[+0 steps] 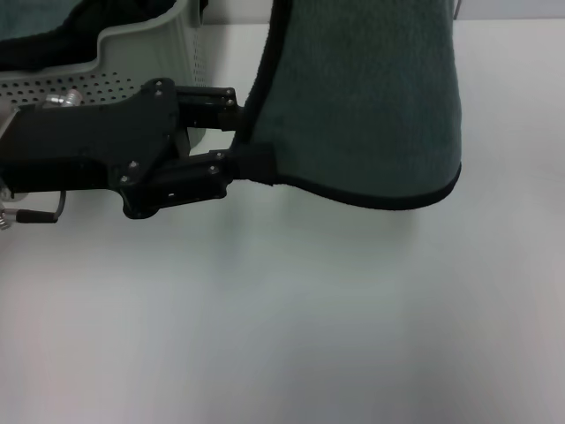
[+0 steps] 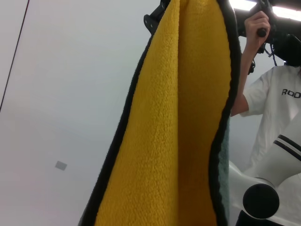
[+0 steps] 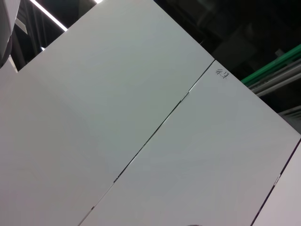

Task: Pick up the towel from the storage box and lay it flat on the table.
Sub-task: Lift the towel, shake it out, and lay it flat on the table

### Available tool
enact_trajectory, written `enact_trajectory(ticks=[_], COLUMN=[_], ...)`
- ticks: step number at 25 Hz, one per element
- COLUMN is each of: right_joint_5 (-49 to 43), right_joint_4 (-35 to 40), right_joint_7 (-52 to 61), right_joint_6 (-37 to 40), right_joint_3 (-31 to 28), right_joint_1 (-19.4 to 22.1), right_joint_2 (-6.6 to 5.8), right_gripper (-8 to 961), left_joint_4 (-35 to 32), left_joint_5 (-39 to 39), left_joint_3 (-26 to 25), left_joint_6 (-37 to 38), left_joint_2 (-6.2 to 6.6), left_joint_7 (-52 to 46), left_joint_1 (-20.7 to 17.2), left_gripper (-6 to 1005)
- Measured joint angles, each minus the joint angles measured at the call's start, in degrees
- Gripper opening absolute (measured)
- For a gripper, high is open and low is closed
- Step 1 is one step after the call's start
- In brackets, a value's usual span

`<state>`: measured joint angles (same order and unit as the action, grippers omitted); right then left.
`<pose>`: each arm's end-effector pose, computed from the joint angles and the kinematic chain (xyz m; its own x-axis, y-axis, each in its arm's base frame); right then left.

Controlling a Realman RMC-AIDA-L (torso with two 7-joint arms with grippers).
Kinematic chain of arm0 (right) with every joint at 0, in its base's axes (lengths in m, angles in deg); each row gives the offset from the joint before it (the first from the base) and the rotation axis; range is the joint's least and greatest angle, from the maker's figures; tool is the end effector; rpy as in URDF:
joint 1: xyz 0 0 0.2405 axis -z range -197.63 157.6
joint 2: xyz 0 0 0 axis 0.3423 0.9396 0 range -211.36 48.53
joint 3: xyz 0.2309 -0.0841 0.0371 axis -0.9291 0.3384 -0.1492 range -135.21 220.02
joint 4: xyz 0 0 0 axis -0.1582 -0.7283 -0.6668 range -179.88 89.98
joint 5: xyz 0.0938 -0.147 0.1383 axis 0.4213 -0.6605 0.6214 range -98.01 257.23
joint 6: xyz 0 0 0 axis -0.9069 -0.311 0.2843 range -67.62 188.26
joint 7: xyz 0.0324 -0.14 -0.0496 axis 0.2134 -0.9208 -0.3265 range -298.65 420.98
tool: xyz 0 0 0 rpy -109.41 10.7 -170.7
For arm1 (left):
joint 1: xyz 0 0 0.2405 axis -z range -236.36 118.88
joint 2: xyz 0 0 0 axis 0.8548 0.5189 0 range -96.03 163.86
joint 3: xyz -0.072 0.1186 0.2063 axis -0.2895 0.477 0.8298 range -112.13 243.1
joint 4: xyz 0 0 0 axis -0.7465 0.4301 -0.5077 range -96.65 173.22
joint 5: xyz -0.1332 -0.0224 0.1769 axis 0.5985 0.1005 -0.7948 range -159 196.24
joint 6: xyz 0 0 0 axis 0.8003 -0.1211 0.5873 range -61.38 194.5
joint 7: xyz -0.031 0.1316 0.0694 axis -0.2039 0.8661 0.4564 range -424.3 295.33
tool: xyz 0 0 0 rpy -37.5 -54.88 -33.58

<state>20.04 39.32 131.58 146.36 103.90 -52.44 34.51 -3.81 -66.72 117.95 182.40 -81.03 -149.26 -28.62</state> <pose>0.0017 0.3244 0.1546 0.3086 0.7153 -0.6270 0.2747 -0.6981 -0.6612 -0.1791 0.3036 0.0543 0.6155 0.1807 0.7671 0.0804 -0.9827 0.1670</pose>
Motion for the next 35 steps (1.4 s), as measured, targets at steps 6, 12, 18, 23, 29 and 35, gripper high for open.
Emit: enact_trajectory(ticks=[6,12,18,23,29,35], right_joint_5=[0.9,1.8,2.1,2.1,-0.8,-12.7], right_joint_4=[-0.5,-2.0,-3.2,-5.4,-9.4,-8.7], right_joint_7=[-0.6,-1.1,-1.2,-1.0,9.4,31.7], right_joint_6=[0.0,0.3,0.8,0.8,0.5,3.0], right_joint_3=[0.0,0.1,-0.1,0.1,0.1,-0.5], right_joint_1=[0.2,0.3,1.5,3.2,7.5,10.0], right_joint_2=[0.0,0.0,0.0,-0.01,-0.44,-2.26], right_gripper=[7,8,8,7,7,7], left_joint_4=[0.0,0.0,0.0,0.0,-0.6,-5.1], left_joint_5=[-0.8,-1.8,-1.1,0.3,1.3,4.9], left_joint_3=[0.0,-0.1,-0.6,-0.9,-7.0,-12.1], left_joint_6=[0.0,0.0,0.0,-0.1,0.0,0.3], left_joint_2=[-0.01,0.18,0.08,0.07,0.08,2.39], left_joint_7=[0.2,0.0,-0.1,-0.9,-4.0,-9.3], left_joint_1=[0.0,0.6,0.6,0.1,-1.9,-5.0], left_gripper=[356,227,28,31,34,38])
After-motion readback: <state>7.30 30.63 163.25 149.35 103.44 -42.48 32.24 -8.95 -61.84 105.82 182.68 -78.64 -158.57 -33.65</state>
